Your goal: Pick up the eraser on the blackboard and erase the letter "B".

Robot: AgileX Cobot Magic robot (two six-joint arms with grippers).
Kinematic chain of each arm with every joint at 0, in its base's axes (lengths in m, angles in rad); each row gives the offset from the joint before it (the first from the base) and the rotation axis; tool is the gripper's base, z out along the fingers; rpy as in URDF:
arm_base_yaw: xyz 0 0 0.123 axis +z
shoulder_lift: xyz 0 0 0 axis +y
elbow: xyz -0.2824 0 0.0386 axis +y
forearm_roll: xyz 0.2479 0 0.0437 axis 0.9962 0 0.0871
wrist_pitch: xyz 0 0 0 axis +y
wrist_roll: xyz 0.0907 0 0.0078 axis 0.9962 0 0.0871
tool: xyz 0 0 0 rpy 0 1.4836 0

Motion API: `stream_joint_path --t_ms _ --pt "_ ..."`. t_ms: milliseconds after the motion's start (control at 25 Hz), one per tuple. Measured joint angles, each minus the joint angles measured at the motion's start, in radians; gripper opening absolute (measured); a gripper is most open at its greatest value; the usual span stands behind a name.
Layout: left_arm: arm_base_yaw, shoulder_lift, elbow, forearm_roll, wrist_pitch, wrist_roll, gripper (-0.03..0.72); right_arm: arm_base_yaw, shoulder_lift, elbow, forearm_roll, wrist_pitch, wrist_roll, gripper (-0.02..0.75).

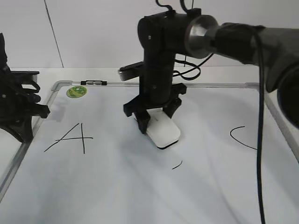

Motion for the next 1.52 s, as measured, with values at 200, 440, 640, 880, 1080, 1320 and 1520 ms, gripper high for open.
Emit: stream_joint_path --t_ms 200,440,640,880,1080,1320,1520 --pt "0.000 0.000 0.000 0.000 0.000 0.000 0.029 0.081 0.026 -0.046 0.013 -0.027 -0.011 0.547" --pt "0.000 0.000 0.000 0.002 0.002 0.000 0.030 0.095 0.028 -0.048 0.015 -0.039 -0.020 0.547" --pt "0.000 0.000 0.000 0.002 0.002 0.000 0.030 0.035 0.028 -0.048 0.075 -0.039 -0.020 0.547" --pt "0.000 0.000 0.000 0.002 0.000 0.000 0.030 -0.121 0.028 -0.053 0.032 -0.058 0.004 0.547" --pt "0.000 0.000 0.000 0.002 0.000 0.000 0.031 -0.180 0.025 -0.053 0.031 -0.061 0.007 0.547" --pt "0.000 0.000 0.000 0.002 0.000 0.000 0.032 -0.170 -0.018 -0.022 0.051 -0.074 -0.003 0.547" --pt "0.000 0.000 0.000 0.000 0.000 0.000 0.032 -0.139 -0.163 0.058 0.053 -0.075 -0.007 0.547"
